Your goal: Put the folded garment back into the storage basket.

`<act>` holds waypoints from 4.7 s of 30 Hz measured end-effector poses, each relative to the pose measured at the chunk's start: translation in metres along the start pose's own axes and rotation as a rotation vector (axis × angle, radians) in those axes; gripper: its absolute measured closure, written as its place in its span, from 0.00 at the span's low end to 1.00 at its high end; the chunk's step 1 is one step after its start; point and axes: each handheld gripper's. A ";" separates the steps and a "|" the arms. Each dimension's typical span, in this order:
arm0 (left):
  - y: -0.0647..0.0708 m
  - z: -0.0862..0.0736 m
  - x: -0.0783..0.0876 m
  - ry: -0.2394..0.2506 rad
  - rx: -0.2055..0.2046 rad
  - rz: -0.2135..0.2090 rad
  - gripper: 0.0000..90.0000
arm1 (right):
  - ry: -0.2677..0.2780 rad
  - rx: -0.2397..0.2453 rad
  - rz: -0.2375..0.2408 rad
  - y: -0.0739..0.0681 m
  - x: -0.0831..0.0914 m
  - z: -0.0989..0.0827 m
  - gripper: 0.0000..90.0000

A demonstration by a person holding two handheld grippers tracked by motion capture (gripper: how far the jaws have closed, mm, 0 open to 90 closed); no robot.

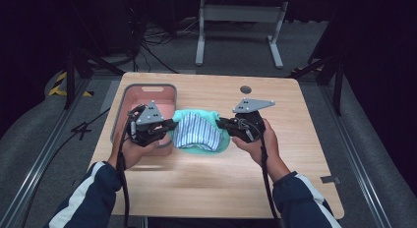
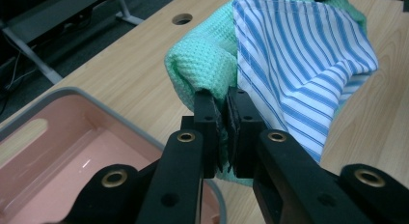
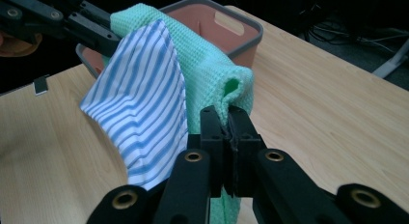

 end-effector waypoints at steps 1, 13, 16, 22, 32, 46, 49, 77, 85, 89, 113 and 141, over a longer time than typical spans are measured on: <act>-0.002 0.000 0.004 0.004 0.001 0.007 0.93 | 0.001 0.006 0.005 -0.003 -0.002 0.004 0.97; -0.023 -0.013 0.039 -0.021 -0.001 0.081 0.93 | 0.006 0.050 0.038 -0.027 -0.030 0.031 0.97; -0.026 -0.018 0.044 -0.003 0.035 0.089 0.93 | 0.010 0.056 0.047 -0.032 -0.036 0.036 0.97; -0.031 -0.027 0.054 -0.006 0.039 0.117 0.93 | 0.009 0.072 0.062 -0.038 -0.046 0.042 0.97; -0.040 -0.035 0.064 -0.025 0.046 0.178 0.93 | 0.012 0.088 0.090 -0.048 -0.067 0.049 0.97; -0.056 -0.056 0.076 -0.032 0.104 0.223 0.94 | -0.005 0.094 0.113 -0.062 -0.098 0.062 0.97; -0.060 -0.061 0.080 -0.038 0.109 0.239 0.94 | -0.011 0.093 0.116 -0.066 -0.106 0.066 0.97; -0.076 -0.102 0.049 -0.142 0.165 0.234 0.93 | -0.105 0.061 0.118 -0.063 -0.166 0.053 0.97; -0.078 -0.108 0.034 -0.178 0.172 0.217 0.93 | -0.135 0.051 0.105 -0.057 -0.176 0.046 0.97; -0.077 -0.110 0.030 -0.189 0.178 0.210 0.93 | -0.149 0.061 0.103 -0.058 -0.179 0.044 0.97; -0.075 -0.117 0.032 -0.151 0.209 0.247 0.64 | -0.150 0.081 0.002 -0.054 -0.185 0.039 0.73; -0.007 -0.068 0.029 -0.031 0.132 0.237 0.30 | -0.123 0.172 -0.102 -0.029 -0.116 0.020 0.43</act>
Point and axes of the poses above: each handheld gripper's, and its own axes: x roughly backward along the jaws, z roughly out of its top, y roughly to its right, and after that the axes turned 11 degrees about -x, right-handed
